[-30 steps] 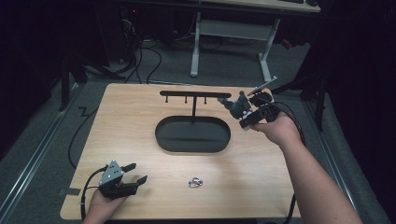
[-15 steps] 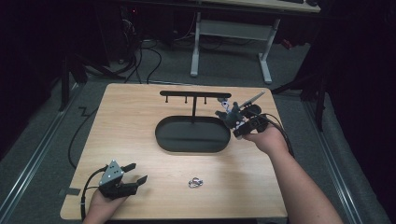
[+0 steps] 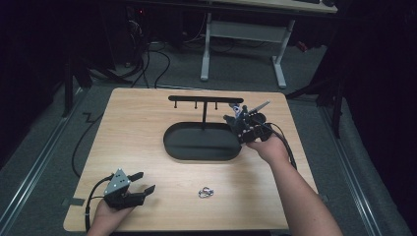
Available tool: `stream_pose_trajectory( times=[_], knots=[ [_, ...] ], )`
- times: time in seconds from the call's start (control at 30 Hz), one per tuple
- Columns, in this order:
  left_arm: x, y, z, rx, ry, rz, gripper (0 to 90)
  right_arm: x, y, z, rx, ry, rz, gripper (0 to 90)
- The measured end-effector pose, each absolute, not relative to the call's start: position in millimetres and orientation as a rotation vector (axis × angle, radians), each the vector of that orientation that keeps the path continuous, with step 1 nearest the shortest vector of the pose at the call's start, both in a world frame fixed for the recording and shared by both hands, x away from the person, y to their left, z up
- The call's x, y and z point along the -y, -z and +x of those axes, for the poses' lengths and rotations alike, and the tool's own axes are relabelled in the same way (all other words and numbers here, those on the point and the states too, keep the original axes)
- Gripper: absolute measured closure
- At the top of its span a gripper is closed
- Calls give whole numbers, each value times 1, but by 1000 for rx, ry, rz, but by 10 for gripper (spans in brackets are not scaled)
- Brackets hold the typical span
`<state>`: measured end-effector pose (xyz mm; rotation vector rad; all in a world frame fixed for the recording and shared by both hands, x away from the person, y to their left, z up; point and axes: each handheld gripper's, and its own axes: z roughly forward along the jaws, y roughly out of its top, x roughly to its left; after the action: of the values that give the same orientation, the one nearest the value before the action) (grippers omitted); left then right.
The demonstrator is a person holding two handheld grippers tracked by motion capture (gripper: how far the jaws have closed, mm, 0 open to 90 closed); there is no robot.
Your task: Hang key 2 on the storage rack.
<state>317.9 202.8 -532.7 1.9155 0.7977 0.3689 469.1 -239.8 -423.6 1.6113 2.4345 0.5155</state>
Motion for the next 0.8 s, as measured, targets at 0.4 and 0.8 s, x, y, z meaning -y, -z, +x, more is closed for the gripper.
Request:
stream_pose_trajectory(
  times=[0.4, 0.8],
  knots=[
    [-202, 533, 318, -794, -372, 1925, 321, 240, 425, 456, -2415, -549, 1562, 330],
    [-201, 532, 318, -801, -377, 1928, 335, 245, 442, 371, -2415, -808, 1370, 433]
  ],
)
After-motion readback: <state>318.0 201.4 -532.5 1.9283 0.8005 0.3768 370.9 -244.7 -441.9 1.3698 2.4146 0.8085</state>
